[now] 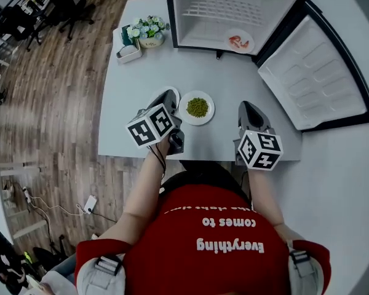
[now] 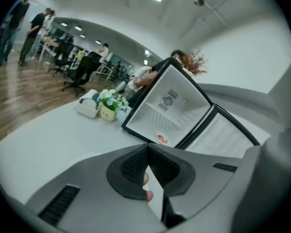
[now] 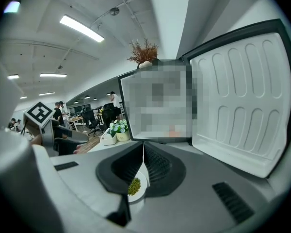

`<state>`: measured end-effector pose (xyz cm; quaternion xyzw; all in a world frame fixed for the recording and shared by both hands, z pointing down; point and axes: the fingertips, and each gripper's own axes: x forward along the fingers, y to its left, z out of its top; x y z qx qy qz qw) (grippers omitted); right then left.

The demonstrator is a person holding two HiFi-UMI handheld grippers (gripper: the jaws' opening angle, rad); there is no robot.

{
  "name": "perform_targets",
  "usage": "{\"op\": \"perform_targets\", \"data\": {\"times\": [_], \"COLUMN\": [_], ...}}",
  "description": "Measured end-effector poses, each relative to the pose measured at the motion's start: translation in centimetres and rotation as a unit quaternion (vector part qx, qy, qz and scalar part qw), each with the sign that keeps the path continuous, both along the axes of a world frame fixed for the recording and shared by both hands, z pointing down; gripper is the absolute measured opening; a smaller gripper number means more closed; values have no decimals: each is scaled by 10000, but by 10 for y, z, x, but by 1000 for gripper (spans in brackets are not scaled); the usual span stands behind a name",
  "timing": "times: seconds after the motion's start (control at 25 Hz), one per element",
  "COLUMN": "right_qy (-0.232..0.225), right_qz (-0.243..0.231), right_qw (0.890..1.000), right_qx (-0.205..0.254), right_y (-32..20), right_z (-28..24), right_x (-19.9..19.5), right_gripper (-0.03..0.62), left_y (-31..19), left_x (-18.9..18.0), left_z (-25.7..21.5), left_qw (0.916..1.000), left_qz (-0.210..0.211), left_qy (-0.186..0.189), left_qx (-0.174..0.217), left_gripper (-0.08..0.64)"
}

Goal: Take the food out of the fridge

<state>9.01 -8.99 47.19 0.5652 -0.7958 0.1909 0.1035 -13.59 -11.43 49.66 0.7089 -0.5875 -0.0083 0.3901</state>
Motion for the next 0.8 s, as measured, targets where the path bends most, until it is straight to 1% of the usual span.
{"op": "perform_targets", "data": {"times": [0.08, 0.12, 0.2, 0.28, 0.36, 0.44, 0.6, 0.72, 0.8], "right_qy": [-25, -33, -60, -91, -39, 14, -261, -378, -449], "right_qz": [40, 58, 101, 147, 142, 93, 64, 2, -48], "right_qw": [10000, 10000, 9999, 9998, 9999, 9999, 9991, 9978, 9965], "right_qx": [32, 39, 40, 20, -23, -80, -316, -549, -702], "right_y": [-1, -2, -5, -8, -12, -17, -32, -53, -71], "right_z": [-2, -3, -3, -2, 0, 4, 16, 29, 38], "right_x": [1, 2, 4, 6, 7, 6, 7, 6, 2], "right_gripper": [14, 14, 14, 14, 14, 15, 15, 15, 15], "left_y": [-1, -2, -4, -6, -11, -17, -28, -38, -47], "left_x": [17, 25, 39, 51, 59, 61, 56, 51, 47], "left_z": [-8, -13, -22, -28, -31, -35, -41, -47, -51], "left_qw": [9970, 9929, 9802, 9655, 9538, 9443, 9229, 9087, 9029], "left_qz": [417, 578, 817, 1051, 1216, 1276, 1319, 1320, 1314], "left_qy": [-605, -955, -1653, -2178, -2498, -2740, -3250, -3504, -3587], "left_qx": [234, 399, 726, 961, 1140, 1299, 1587, 1844, 1971], "left_gripper": [6, 8, 8, 8, 8, 8, 8, 8, 8]}}
